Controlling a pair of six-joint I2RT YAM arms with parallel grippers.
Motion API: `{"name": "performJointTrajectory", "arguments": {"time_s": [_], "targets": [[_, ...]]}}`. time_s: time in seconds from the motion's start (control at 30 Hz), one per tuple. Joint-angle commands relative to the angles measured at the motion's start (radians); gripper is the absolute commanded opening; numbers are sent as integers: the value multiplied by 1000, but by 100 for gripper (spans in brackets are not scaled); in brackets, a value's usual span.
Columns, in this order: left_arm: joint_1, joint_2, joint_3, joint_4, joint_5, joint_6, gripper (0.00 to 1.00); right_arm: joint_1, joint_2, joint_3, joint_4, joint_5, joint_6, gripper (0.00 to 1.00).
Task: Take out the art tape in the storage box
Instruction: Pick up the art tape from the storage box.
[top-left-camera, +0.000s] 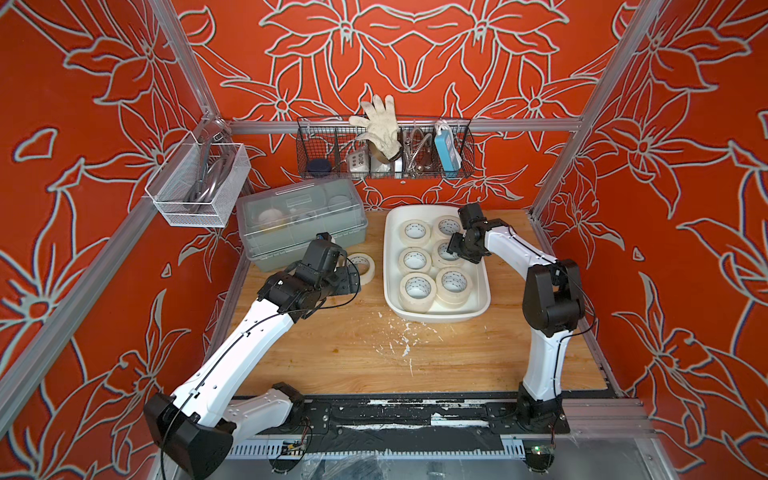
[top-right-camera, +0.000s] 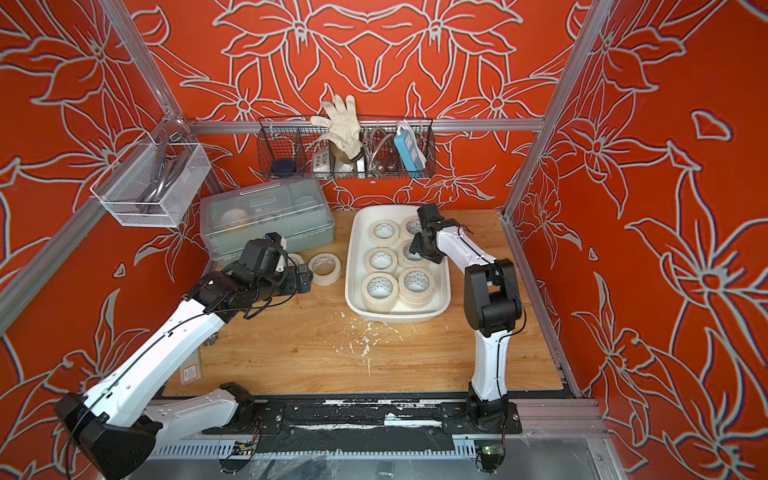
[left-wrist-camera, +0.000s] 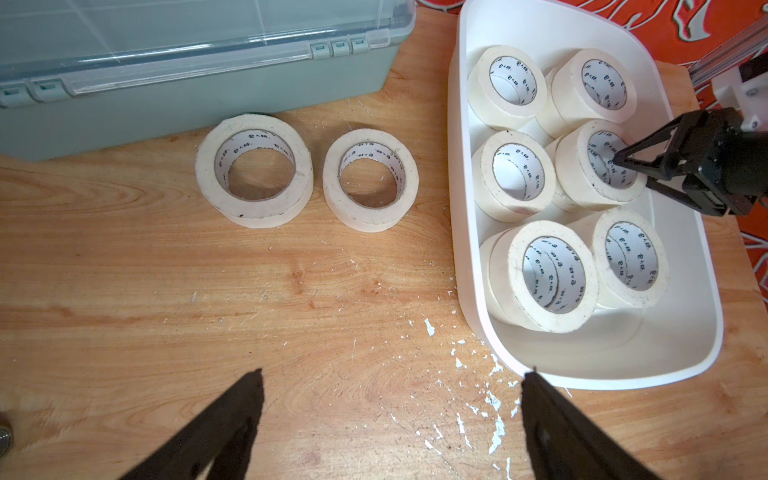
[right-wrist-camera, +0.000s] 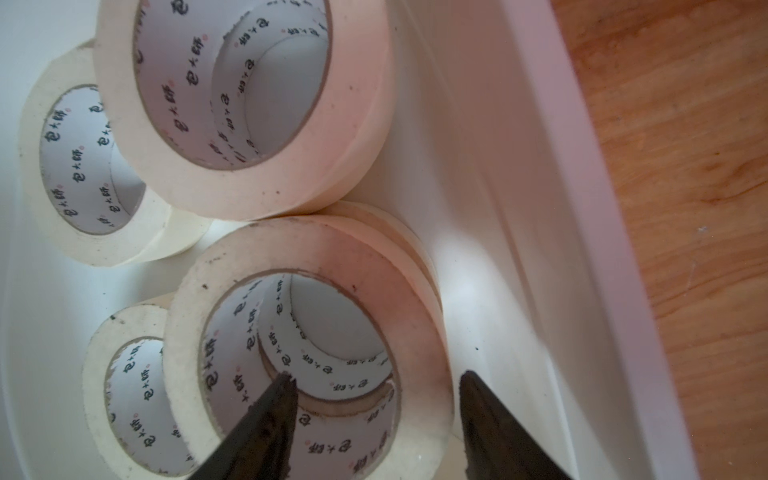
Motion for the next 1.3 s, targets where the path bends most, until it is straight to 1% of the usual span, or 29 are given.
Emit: {"name": "performJointTrajectory", "arguments": {"time_s": [0.0, 0.13, 0.27, 0.33, 0.53, 0.67, 0.83, 0.9, 1.03, 1.13, 1.23, 1.27], "targets": [[-9, -7, -4, -12, -9, -10, 95, -4, 4, 3, -22, 39, 16, 66], [-12, -1, 0, -12, -11, -12, 94, -6, 20, -1, -20, 32, 17, 64], [-15, 0, 1, -11, -11, -14, 94, -5, 27, -4, -22, 21, 1, 55], [-19, 2, 1, -11, -11, -17, 93, -6, 18, -17, -8, 23, -5, 50], [-31, 12, 12, -10, -12, -23, 92, -6, -1, -46, 12, 31, -5, 46], [-40, 14, 14, -8, -14, -27, 92, -6, -4, -47, 9, 11, -10, 37], [-47, 12, 17, -8, -15, -28, 92, -7, -53, -56, 5, 7, -27, 19], [-50, 12, 22, -8, -16, -24, 91, -5, -82, -60, 1, 13, -36, 15], [-56, 24, 42, -8, -11, -16, 91, -3, -137, -68, -10, 15, -52, 10], [-69, 45, 70, -10, -7, 0, 91, 7, -173, -72, -33, 12, -78, 9], [-85, 79, 108, -13, -2, 15, 90, 20, -209, -71, -59, -15, -113, 9], [-93, 92, 123, -15, -1, 22, 90, 26, -221, -71, -66, -34, -126, 7]]}}
